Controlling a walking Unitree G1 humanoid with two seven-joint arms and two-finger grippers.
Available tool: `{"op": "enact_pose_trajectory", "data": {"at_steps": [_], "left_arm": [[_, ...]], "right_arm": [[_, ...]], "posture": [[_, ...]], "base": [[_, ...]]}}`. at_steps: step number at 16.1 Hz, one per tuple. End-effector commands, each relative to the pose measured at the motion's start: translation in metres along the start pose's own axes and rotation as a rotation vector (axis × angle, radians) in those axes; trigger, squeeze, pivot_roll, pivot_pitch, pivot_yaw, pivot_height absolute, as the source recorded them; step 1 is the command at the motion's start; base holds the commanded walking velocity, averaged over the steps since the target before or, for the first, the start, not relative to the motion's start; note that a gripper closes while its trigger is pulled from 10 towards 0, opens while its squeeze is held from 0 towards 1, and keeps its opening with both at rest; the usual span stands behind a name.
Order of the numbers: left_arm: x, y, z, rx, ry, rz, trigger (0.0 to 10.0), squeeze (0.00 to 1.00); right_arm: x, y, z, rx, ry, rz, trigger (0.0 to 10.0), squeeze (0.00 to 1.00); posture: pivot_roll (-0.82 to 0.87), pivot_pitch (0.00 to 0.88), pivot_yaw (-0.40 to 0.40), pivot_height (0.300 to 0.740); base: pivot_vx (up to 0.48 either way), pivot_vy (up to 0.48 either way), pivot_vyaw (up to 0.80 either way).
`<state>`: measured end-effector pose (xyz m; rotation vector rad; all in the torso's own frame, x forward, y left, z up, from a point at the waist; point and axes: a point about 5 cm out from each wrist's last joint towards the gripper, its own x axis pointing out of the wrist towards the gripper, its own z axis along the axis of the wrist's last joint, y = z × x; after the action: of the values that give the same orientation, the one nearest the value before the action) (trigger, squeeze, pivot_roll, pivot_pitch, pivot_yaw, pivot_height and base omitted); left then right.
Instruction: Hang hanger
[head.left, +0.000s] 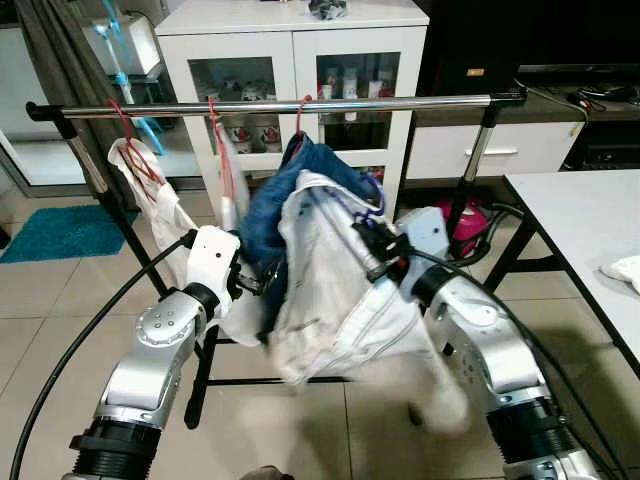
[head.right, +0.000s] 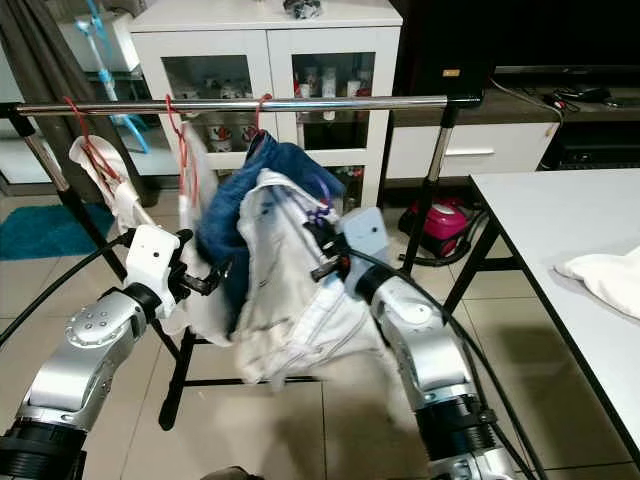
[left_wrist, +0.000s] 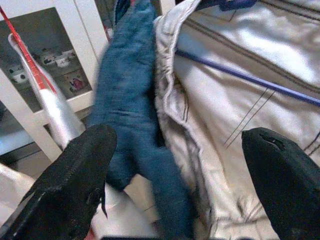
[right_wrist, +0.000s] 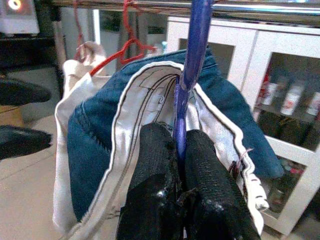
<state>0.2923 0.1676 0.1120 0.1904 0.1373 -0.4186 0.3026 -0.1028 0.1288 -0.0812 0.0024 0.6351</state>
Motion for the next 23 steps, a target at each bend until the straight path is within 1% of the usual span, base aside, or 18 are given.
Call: {"op": "enact_pose_trajectory", "data": {"at_steps": [1,2,4,6,7,8,9,11,13,15,17,20,22,23], "left_arm": [[-0.002,0.003,0.003,0.024,-0.009,0.005,10.0,0.0],[-0.002,0.002,0.003,0.024,-0.009,0.005,10.0,0.0],[-0.001,0.001,0.003,0.022,-0.009,0.002,10.0,0.0],[0.0,0.0,0.003,0.019,-0.01,0.002,10.0,0.0],[0.001,-0.001,0.005,0.006,-0.01,0.004,10.0,0.0],[0.003,-0.001,0.005,0.003,-0.01,0.006,10.0,0.0],[0.004,-0.001,0.006,0.005,-0.012,0.011,10.0,0.0],[0.005,-0.002,0.008,0.012,-0.032,0.021,10.0,0.0],[0.006,-0.002,0.013,0.007,-0.06,0.023,10.0,0.0],[0.005,-0.001,0.014,0.009,-0.062,0.02,10.0,0.0],[0.005,0.0,0.013,0.012,-0.061,0.016,10.0,0.0],[0.005,0.0,0.013,0.012,-0.062,0.011,10.0,0.0],[0.005,0.0,0.013,0.012,-0.062,0.003,10.0,0.0],[0.005,0.0,0.013,0.012,-0.062,0.001,10.0,0.0]], "right_arm": [[0.004,0.004,0.024,-0.052,-0.109,0.031,10.0,0.0],[0.003,0.003,0.023,-0.052,-0.102,0.03,10.0,0.0],[-0.001,-0.01,0.018,-0.043,-0.068,-0.079,10.0,0.0],[-0.005,-0.02,0.015,-0.04,-0.046,-0.143,10.0,0.0],[-0.011,-0.037,0.01,-0.014,-0.007,-0.262,10.0,0.0],[-0.016,-0.05,0.006,0.011,0.019,-0.351,10.0,0.0],[-0.02,-0.058,0.004,0.024,0.032,-0.409,10.0,0.0],[-0.025,-0.066,0.0,0.032,0.051,-0.464,10.0,0.0],[-0.028,-0.069,-0.005,0.061,0.059,-0.515,10.0,0.0],[-0.029,-0.074,-0.005,0.054,0.05,-0.563,10.0,0.0],[-0.03,-0.076,-0.002,0.046,0.036,-0.586,10.0,0.0],[-0.029,-0.076,0.001,0.043,0.017,-0.578,10.0,0.0],[-0.025,-0.071,0.005,-0.023,0.019,-0.532,10.0,0.0],[-0.024,-0.071,0.005,-0.022,0.023,-0.526,10.0,0.0]], "posture": [[-0.04,0.0,0.054,0.74],[-0.04,0.0,0.055,0.74],[-0.04,0.0,0.055,0.74],[-0.04,0.0,0.055,0.74],[-0.04,0.0,0.06,0.74],[-0.04,0.0,0.062,0.74],[-0.04,0.0,0.062,0.74],[-0.05,0.0,0.063,0.74],[-0.04,0.0,0.061,0.74],[-0.04,0.0,0.061,0.74],[-0.04,0.0,0.065,0.74],[-0.04,0.0,0.069,0.74],[-0.04,0.0,0.069,0.74],[-0.04,0.0,0.069,0.74]], "base": [[0.0,0.0,0.0],[0.0,0.0,0.0],[0.0,0.0,0.0],[0.0,0.0,0.0],[0.0,0.0,0.0],[0.0,0.0,0.0],[0.0,0.0,0.0],[0.0,0.0,0.0],[0.0,0.0,0.0],[0.277,0.0,0.0],[0.345,0.0,0.0],[0.364,0.0,0.0],[0.369,0.0,0.0],[0.371,0.0,0.0]]}}
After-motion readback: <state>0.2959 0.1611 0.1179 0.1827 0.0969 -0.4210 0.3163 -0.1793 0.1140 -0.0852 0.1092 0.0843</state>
